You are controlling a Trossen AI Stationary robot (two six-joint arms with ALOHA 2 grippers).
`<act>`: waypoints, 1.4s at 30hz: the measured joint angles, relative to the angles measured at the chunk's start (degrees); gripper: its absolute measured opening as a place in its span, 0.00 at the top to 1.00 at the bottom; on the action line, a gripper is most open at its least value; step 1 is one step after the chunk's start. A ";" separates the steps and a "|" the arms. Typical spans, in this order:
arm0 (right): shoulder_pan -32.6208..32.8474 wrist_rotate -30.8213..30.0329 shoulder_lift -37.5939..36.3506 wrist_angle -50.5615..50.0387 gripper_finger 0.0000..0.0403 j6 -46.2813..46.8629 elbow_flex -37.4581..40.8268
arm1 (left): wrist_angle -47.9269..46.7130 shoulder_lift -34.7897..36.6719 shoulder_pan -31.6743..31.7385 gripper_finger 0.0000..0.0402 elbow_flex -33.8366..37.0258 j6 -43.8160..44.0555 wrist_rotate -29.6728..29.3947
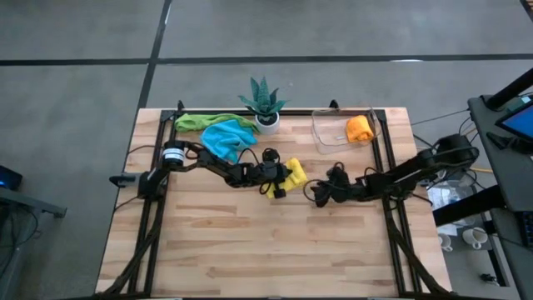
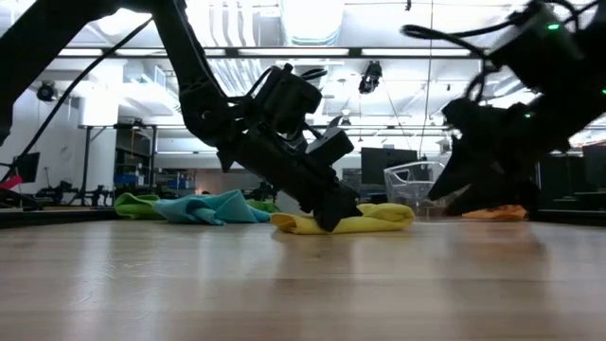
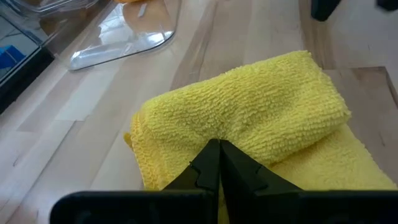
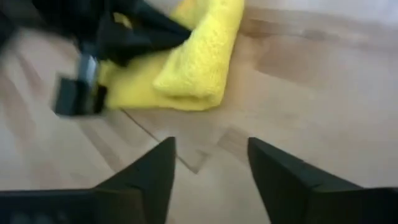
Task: Roll microfiber towels into tight, uniform cylinder then place into a basket
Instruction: Roll the yellow microfiber cloth
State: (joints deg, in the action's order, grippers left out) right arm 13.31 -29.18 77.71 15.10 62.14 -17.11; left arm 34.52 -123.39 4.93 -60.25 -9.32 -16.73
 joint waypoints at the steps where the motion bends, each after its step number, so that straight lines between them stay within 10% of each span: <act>1: 0.67 -1.21 0.41 3.34 0.49 3.58 1.30 | 0.00 0.00 0.00 1.00 0.00 0.00 0.00; 12: 2.91 -10.16 16.03 25.08 0.31 16.73 -0.43 | 0.01 -0.02 0.00 1.00 0.00 0.04 -0.02; 22: 1.68 -6.42 13.81 -2.93 0.32 22.90 -10.74 | 0.74 -0.11 -0.04 1.00 0.11 0.13 -0.04; 42: -3.18 -11.21 9.41 -16.88 0.33 0.03 -16.95 | 1.50 -0.13 -0.05 1.00 0.30 0.07 -0.02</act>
State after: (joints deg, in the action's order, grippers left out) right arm 10.13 -40.38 87.12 -1.78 62.17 -34.06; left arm 36.02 -123.52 4.87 -59.95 -9.26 -16.75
